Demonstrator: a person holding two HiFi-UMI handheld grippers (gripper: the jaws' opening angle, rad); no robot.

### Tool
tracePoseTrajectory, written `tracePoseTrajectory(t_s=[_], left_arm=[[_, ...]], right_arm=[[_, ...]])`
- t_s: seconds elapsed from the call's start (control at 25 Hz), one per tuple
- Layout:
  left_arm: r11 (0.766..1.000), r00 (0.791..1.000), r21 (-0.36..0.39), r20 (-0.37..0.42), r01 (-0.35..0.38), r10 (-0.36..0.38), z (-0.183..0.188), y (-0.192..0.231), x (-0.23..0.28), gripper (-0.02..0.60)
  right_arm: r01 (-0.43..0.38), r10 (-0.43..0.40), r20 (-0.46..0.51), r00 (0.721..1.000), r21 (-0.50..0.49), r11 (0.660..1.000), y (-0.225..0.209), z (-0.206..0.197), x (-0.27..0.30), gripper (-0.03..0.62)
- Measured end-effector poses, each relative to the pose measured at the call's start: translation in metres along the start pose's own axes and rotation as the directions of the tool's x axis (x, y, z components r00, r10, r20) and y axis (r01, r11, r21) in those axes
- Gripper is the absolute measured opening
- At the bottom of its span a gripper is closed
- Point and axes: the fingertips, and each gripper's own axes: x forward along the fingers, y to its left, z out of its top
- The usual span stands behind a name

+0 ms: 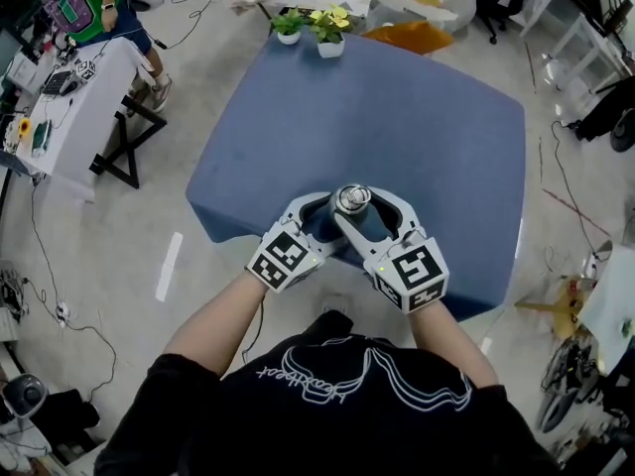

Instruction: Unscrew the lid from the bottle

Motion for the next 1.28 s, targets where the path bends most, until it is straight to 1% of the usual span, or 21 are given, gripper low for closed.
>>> tracePoseTrajectory(t_s=[0.2, 0.32, 0.52, 0.64, 0.72, 0.84, 1.0, 1.12, 1.28], left_arm=[[1.0, 1.0, 0.01, 0.007, 0.014, -0.014, -0.001, -0.002, -0.001, 0.316], [0.999, 0.999, 0.014, 0.011, 0.032, -0.032, 0.0, -0.001, -0.002, 0.316], [0.996, 0.997, 0.04, 0.0, 0.078, -0.078, -0.001, -0.001, 0.0, 0.316], [0.992, 0.994, 0.056, -0.007, 0.112, -0.112, -0.001, -0.001, -0.001, 0.316], [0.988, 0.99, 0.067, -0.012, 0.14, -0.139, -0.003, -0.001, -0.003, 0.316], [0.98, 0.983, 0.08, -0.012, 0.183, -0.183, -0.003, -0.003, -0.003, 0.316], [0.967, 0.972, 0.092, -0.016, 0.236, -0.236, -0.003, -0.003, -0.003, 0.316], [0.957, 0.962, 0.1, -0.022, 0.273, -0.272, -0.003, -0.003, -0.005, 0.316], [0.946, 0.952, 0.113, -0.038, 0.305, -0.302, -0.003, -0.003, -0.006, 0.316]], right_arm=[[-0.018, 0.017, -0.015, 1.0, -0.028, 0.999, 0.003, 0.0, 0.0, 0.244], [-0.054, 0.053, -0.028, 0.998, -0.043, 0.998, 0.004, 0.0, 0.0, 0.244], [-0.168, 0.164, -0.062, 0.985, -0.074, 0.983, 0.004, -0.001, 0.0, 0.244], [-0.235, 0.227, -0.088, 0.97, -0.094, 0.967, 0.006, -0.001, 0.002, 0.245], [-0.289, 0.28, -0.097, 0.955, -0.102, 0.952, 0.007, -0.002, 0.003, 0.245], [-0.391, 0.38, -0.104, 0.919, -0.117, 0.913, 0.01, -0.002, 0.001, 0.245], [-0.515, 0.498, -0.137, 0.856, -0.14, 0.846, 0.012, -0.001, 0.001, 0.245], [-0.603, 0.579, -0.175, 0.797, -0.154, 0.783, 0.015, -0.001, 0.002, 0.246], [-0.706, 0.665, -0.249, 0.705, -0.152, 0.692, 0.017, -0.002, 0.002, 0.247]])
